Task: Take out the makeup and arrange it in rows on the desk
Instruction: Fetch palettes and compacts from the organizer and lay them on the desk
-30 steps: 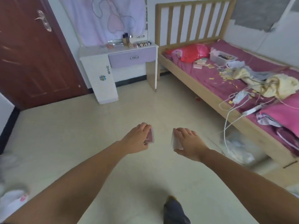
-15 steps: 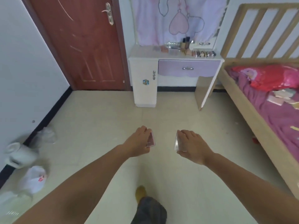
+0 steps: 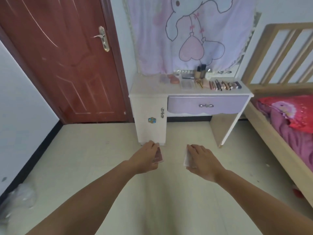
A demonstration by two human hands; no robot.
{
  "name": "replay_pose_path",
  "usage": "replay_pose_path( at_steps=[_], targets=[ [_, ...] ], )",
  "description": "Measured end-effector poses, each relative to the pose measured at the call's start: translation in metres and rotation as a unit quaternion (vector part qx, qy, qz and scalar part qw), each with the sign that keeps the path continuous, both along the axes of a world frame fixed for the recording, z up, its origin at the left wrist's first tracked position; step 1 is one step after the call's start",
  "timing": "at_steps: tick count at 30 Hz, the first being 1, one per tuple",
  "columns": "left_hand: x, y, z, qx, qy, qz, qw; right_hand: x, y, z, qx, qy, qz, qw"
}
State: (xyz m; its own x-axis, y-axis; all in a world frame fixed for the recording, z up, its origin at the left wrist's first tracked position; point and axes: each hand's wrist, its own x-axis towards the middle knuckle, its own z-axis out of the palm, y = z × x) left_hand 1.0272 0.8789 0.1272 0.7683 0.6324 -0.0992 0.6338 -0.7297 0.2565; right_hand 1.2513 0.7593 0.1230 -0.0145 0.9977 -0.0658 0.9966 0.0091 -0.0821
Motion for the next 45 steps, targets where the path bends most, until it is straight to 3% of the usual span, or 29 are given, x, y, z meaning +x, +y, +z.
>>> replay_pose_path(
  at_steps=[8, 16, 29, 36, 45],
  targets=[
    [0.089, 0.187, -0.014, 0.023, -0.010, -0.005, 1.000, 0.087, 0.194, -0.014, 0.011, 0.006, 0.024, 1.000],
    [0.169, 0.356, -0.013, -0.005, -0.021, 0.053, 0.998, 0.177, 0.387, -0.001, -0.016, -0.006, 0.056, 0.998],
    [0.281, 0.586, -0.070, -0.063, 0.039, -0.033, 0.997, 0.244, 0.626, -0.059, -0.109, 0.046, 0.012, 0.993],
    [0.311, 0.650, -0.102, -0.084, 0.061, -0.129, 0.986, 0.270, 0.671, -0.080, -0.159, 0.039, 0.028, 0.986],
    [0.316, 0.665, -0.115, -0.072, 0.059, -0.197, 0.976, 0.279, 0.667, -0.099, -0.140, 0.069, 0.021, 0.987]
  ],
)
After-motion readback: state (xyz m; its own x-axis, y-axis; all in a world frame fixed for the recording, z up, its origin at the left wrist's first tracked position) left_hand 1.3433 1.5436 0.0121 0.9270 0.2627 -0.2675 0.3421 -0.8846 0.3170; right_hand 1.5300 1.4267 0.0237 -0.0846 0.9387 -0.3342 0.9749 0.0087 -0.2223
